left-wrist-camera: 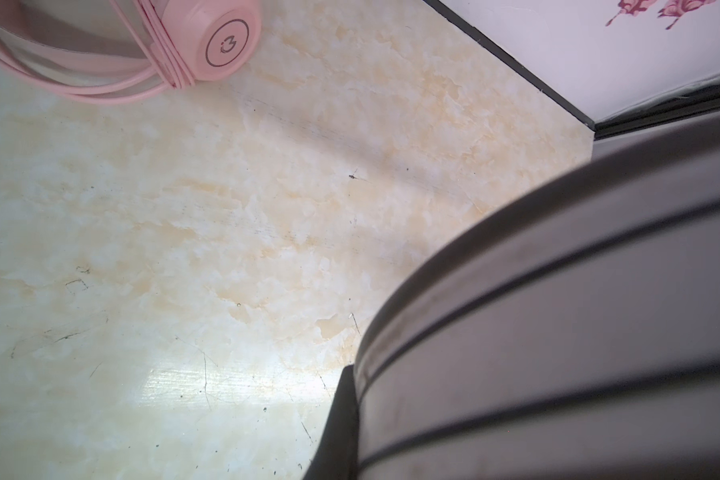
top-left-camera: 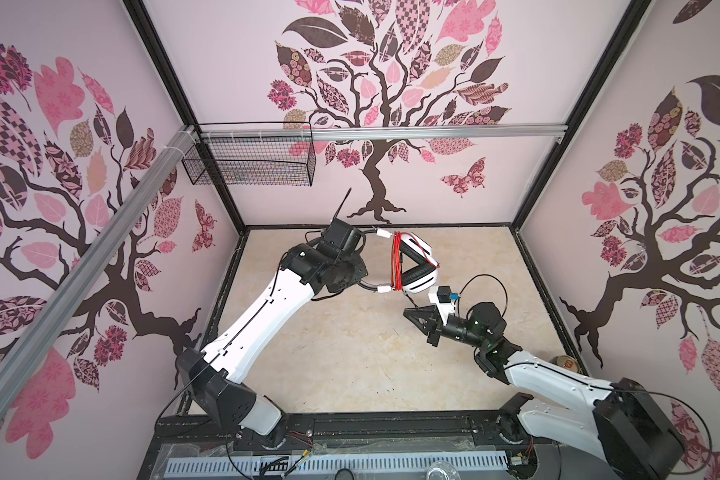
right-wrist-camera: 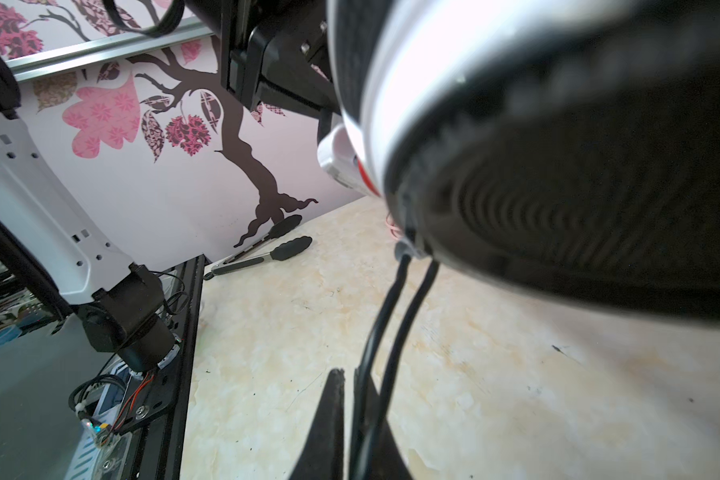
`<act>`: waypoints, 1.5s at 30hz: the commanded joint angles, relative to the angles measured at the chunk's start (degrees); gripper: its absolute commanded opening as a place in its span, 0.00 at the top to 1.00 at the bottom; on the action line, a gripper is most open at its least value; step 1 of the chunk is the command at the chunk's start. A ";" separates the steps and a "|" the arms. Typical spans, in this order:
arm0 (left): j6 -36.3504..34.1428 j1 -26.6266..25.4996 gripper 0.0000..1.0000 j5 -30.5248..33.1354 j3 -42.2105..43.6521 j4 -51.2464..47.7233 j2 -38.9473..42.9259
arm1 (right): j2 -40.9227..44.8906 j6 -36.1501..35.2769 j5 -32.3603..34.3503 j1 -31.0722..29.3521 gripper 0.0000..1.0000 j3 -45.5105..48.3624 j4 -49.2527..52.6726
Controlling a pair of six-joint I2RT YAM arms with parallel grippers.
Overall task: Wrap the headphones
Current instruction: 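Lower the wrapped headset onto the table with both grippers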
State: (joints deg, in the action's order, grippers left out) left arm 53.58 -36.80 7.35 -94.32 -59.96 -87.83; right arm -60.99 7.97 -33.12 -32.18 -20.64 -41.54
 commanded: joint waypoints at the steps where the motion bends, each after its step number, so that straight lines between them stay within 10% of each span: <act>1: 2.87 -1.01 1.00 7.21 1.97 9.02 -3.50 | 2.00 0.16 5.34 -0.32 1.00 -3.36 15.04; 14: 4.77 -1.50 1.00 8.92 1.29 6.99 -22.90 | -10.80 3.55 14.18 -0.30 0.97 -7.89 27.21; 34: -3.10 2.36 1.00 -6.58 0.57 11.55 -33.09 | -18.25 1.85 20.83 -0.25 0.79 -15.17 33.34; 45: -7.37 4.57 0.03 -7.42 1.09 12.79 -29.51 | -10.29 0.92 25.76 0.59 0.66 -17.76 38.28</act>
State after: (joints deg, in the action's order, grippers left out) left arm 48.47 -32.62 0.43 -91.74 -48.31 -119.77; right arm -75.55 9.78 -10.11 -32.12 -35.18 -6.04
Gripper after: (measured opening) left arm 0.932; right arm 0.326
